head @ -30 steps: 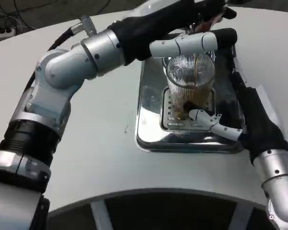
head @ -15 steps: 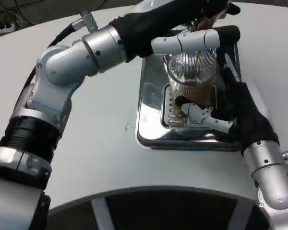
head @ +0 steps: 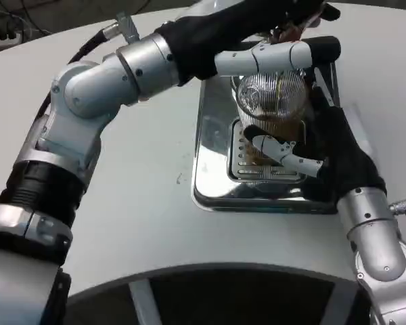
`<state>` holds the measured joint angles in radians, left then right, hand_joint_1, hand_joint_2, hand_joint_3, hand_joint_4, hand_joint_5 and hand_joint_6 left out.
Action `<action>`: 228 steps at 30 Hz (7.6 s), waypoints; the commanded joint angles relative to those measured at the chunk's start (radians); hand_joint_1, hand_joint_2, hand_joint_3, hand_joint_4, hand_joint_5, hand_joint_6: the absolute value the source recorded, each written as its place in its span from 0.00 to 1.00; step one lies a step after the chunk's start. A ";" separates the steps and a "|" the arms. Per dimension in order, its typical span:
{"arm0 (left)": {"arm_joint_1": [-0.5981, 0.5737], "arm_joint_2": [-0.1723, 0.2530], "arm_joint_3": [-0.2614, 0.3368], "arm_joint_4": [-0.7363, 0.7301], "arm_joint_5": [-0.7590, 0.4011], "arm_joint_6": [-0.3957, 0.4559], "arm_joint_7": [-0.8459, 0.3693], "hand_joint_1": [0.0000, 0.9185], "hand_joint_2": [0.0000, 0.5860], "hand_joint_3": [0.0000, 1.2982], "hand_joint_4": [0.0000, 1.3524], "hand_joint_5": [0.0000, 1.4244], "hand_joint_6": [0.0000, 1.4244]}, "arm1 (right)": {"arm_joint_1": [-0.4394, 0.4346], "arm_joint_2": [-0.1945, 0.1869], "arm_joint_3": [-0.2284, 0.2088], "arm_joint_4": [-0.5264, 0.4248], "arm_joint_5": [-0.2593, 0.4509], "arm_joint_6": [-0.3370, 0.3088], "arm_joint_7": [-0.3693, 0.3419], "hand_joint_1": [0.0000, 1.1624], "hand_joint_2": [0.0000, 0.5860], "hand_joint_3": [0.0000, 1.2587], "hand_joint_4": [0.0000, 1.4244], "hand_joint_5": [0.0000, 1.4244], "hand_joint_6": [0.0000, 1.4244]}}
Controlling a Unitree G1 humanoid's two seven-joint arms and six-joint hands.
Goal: Grasp the cup under the faucet to collect the drink, then remove the cup.
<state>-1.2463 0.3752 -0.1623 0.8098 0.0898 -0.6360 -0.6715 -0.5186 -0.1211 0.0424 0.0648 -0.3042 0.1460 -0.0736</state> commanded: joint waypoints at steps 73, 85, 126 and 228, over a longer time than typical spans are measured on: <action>0.027 0.035 -0.036 -0.002 0.034 -0.029 -0.040 0.00 0.19 0.09 0.03 0.10 0.06 | -0.056 0.100 0.039 0.160 0.002 -0.053 -0.165 0.67 0.39 0.17 0.19 0.21 0.14; 0.032 0.043 -0.037 0.002 0.034 -0.031 -0.041 0.00 0.18 0.09 0.04 0.10 0.07 | -0.057 0.141 0.050 0.194 -0.017 -0.072 -0.241 0.70 0.41 0.23 0.25 0.30 0.21; 0.052 0.002 0.120 -0.099 -0.110 -0.100 0.033 0.00 0.16 0.07 0.08 0.16 0.13 | -0.034 0.174 0.062 0.176 -0.069 -0.090 -0.352 0.76 0.43 0.37 0.40 0.48 0.37; 0.875 0.201 0.420 -0.861 -0.289 0.231 0.081 0.00 0.17 0.14 0.15 0.22 0.19 | 0.383 0.192 0.088 -0.511 -0.161 -0.003 -0.242 0.84 0.21 0.62 0.64 0.78 0.80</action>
<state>-0.4242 0.5561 0.2445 -0.0308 -0.2164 -0.4071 -0.6043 -0.1504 0.0551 0.1168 -0.3963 -0.4579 0.1523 -0.3187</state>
